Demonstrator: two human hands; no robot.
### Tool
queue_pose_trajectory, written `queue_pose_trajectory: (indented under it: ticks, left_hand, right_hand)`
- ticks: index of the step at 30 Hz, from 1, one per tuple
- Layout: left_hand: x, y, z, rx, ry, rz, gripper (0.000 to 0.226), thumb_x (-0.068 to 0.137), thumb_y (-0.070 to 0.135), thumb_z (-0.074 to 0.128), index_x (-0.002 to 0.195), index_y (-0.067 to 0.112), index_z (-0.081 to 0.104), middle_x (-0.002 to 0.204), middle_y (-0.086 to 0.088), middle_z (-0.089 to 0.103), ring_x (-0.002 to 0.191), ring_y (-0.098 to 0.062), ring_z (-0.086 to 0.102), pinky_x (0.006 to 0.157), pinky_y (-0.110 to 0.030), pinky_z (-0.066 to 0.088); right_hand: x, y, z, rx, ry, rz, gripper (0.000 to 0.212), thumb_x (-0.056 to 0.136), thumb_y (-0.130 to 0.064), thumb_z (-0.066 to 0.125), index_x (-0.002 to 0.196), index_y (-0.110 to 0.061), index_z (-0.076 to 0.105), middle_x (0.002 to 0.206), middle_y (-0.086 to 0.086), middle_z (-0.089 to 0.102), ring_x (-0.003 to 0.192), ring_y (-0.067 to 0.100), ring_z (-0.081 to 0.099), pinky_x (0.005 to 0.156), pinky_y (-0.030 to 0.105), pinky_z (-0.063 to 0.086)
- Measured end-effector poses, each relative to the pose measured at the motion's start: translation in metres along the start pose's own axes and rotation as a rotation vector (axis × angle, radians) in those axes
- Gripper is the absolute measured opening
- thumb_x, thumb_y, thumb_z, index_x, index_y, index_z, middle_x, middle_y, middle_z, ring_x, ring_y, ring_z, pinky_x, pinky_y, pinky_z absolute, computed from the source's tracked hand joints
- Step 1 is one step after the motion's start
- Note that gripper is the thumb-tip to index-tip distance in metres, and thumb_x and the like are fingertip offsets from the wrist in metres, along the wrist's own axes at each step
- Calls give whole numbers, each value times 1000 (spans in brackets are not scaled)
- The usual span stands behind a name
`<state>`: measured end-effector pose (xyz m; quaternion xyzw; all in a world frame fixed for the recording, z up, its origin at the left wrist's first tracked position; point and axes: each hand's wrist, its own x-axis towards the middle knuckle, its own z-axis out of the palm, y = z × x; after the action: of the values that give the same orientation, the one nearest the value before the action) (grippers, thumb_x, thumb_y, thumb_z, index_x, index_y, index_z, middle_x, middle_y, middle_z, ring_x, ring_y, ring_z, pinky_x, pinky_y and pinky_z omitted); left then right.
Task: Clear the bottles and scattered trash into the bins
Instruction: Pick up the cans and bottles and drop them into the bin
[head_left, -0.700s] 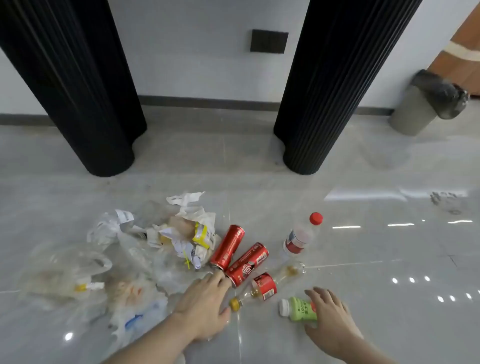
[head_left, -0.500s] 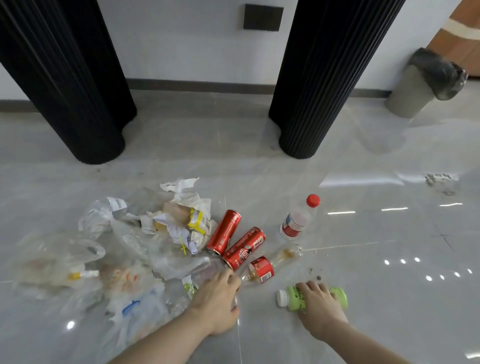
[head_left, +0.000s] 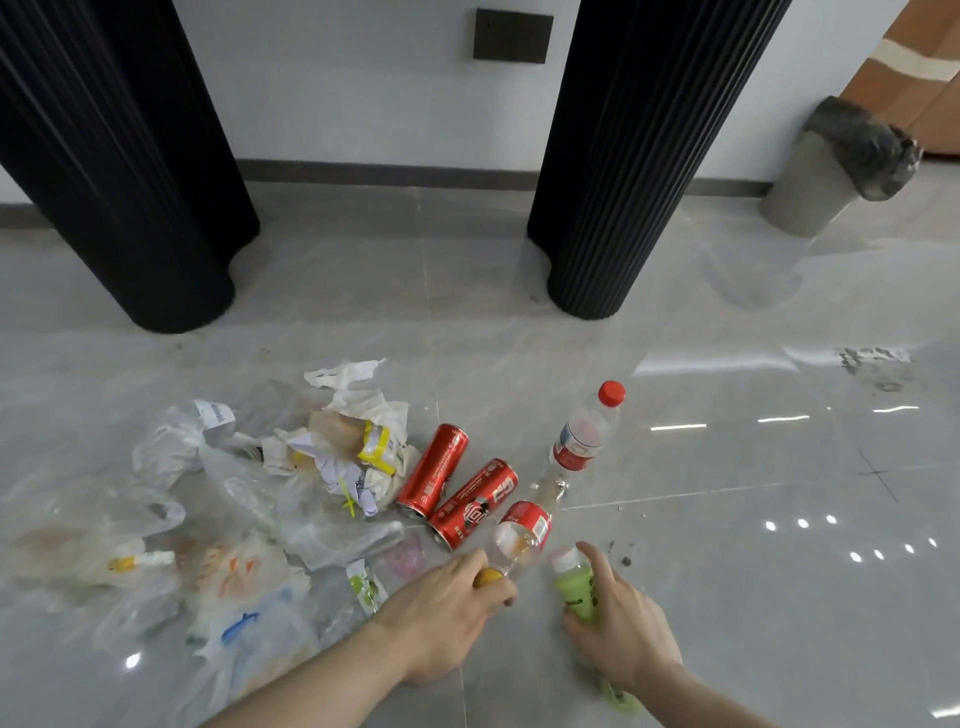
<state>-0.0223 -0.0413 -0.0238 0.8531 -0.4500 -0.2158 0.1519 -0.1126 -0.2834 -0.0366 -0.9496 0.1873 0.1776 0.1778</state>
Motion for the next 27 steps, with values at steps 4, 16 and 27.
queue_pose_trajectory:
  ticks: [4, 16, 27]
  left_hand:
    - [-9, 0, -9, -9, 81, 108, 31, 100, 23, 44, 127, 37, 38, 113, 0, 44, 103, -23, 49, 75, -38, 47]
    - [-83, 106, -196, -218, 201, -280, 26, 102, 43, 47, 127, 35, 44, 95, 19, 58, 91, -15, 59, 73, -34, 47]
    - [-121, 309, -496, -106, 96, -546, 28, 96, 54, 49, 92, 31, 34, 77, 11, 58, 74, -15, 62, 58, -33, 44]
  right_hand:
    - [-1, -2, -7, 58, 28, 45, 63, 75, -49, 54, 134, -41, 32, 119, -14, 59, 94, 21, 65, 69, 34, 46]
    - [-115, -71, -161, 387, 28, 183, 42, 78, -39, 68, 104, -42, 35, 90, -11, 62, 75, 16, 57, 59, 32, 42]
    - [-259, -118, -505, 472, -17, 121, 35, 72, -29, 71, 97, -37, 49, 91, -16, 59, 80, 7, 59, 64, 28, 49]
